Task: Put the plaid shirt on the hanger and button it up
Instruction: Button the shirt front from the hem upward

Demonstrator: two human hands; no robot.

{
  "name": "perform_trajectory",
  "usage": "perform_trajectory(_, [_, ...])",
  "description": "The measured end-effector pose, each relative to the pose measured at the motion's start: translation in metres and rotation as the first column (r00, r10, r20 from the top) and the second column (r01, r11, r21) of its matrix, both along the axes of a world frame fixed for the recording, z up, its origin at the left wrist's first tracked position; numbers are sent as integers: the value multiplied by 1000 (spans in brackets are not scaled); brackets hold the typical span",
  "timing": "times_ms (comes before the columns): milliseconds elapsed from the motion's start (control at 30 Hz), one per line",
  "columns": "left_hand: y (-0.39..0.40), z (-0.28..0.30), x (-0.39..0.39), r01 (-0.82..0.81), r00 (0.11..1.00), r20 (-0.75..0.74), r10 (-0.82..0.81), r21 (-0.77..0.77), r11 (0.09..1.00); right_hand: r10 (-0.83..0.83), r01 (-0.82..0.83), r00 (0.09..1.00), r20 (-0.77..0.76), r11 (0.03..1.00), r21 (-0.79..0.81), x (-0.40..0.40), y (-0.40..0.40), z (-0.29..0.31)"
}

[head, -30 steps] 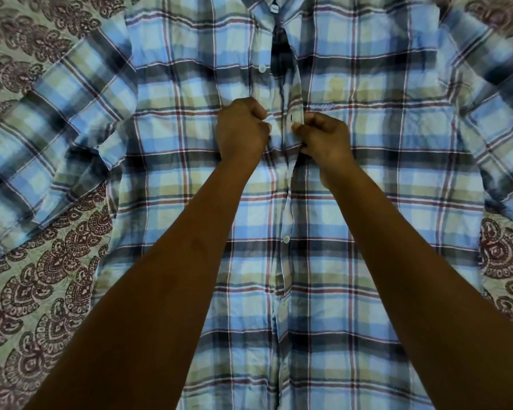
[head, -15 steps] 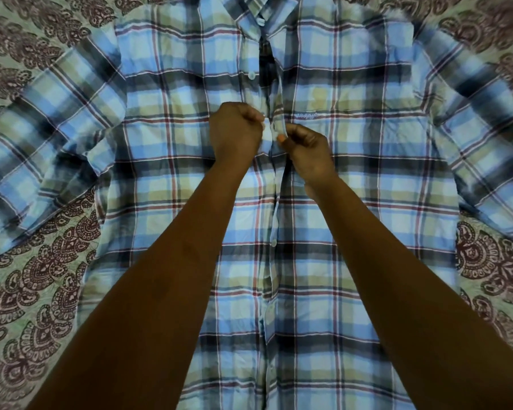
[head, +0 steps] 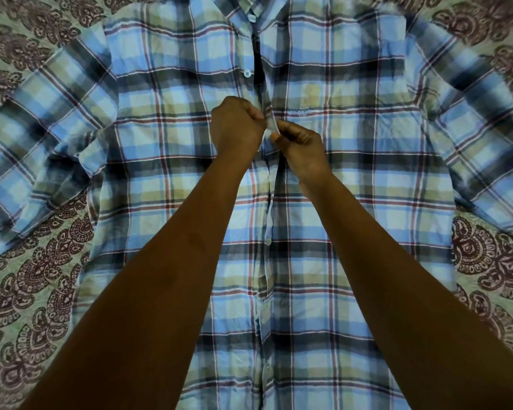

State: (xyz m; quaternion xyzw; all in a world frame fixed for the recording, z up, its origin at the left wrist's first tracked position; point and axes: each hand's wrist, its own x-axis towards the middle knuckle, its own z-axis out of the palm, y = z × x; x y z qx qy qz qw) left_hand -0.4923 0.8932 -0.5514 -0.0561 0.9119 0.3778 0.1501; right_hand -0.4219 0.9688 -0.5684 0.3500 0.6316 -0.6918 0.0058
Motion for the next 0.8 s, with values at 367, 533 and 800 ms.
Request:
perform_trajectory(367, [-7, 0, 3, -128, 980, 177, 86, 243, 962, -46, 46, 999, 5, 999, -4, -8, 2, -8])
perform_trajectory(533, [-11, 0, 3, -303, 920, 349, 180, 338, 891, -166, 160, 986, -5, 943, 291, -5, -23, -19])
perform_trajectory(800, [-13, -10, 3, -314, 916, 363, 170, 386, 868, -196, 228, 972, -127, 677, 700, -5, -50, -27])
